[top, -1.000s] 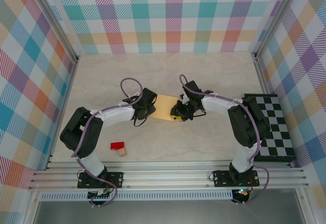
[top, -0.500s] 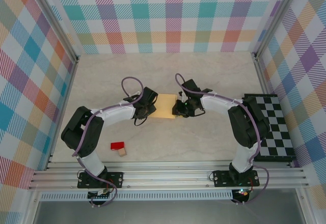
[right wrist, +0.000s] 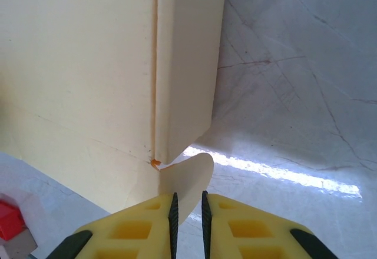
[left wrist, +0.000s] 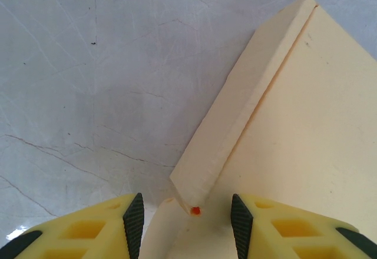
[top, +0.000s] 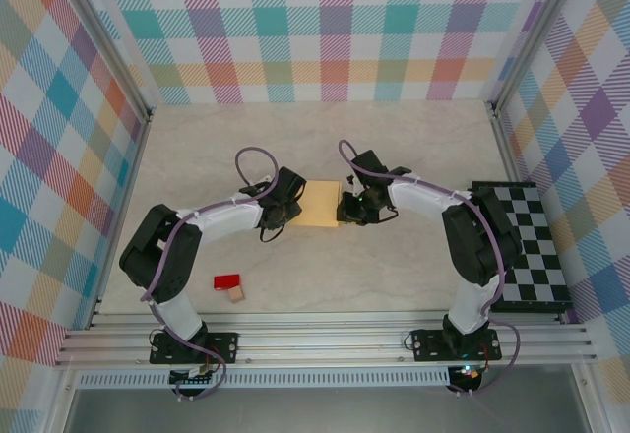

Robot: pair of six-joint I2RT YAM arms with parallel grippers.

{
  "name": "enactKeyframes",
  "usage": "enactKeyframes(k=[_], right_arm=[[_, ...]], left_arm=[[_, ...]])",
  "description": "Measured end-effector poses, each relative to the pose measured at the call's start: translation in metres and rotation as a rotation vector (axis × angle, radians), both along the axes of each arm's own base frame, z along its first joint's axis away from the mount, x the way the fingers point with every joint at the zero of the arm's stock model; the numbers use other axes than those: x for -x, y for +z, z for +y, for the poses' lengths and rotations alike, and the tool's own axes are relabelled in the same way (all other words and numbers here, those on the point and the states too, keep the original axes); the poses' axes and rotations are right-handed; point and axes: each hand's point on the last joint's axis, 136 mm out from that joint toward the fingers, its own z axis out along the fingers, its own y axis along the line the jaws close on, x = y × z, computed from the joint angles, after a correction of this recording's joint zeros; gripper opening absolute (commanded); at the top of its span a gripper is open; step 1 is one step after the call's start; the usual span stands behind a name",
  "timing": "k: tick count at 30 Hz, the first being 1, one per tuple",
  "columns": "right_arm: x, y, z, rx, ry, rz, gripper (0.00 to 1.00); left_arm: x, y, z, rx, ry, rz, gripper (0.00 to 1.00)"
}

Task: Fold the paper box

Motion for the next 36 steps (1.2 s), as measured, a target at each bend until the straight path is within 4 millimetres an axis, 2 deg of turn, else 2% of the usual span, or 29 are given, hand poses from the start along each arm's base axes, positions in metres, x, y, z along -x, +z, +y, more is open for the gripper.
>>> enactKeyframes(k=[9,16,25,36], right_arm=[[-0.003,-0.007,0.001,0.002,0.000,-0.002,0.21],[-0.006,-0.009,0.001,-0.009,-0.019,0.000,0.25],[-0.005,0.015,0.009,-0.091,-0.056,-0.021,0.25],[-0.001,0.011,0.016,-0.101,-0.044,-0.002,0.25]], left_arm=[[0.000,0.000,0.000,-0.001,0.001,0.000,0.46],[-0.002,0.000,0.001,-0.008,0.004,-0.003,0.46],[-0.003,0.000,0.001,-0.017,0.004,-0.003,0.46],[-0.003,0.000,0.001,-0.020,0.004,0.002,0.46]])
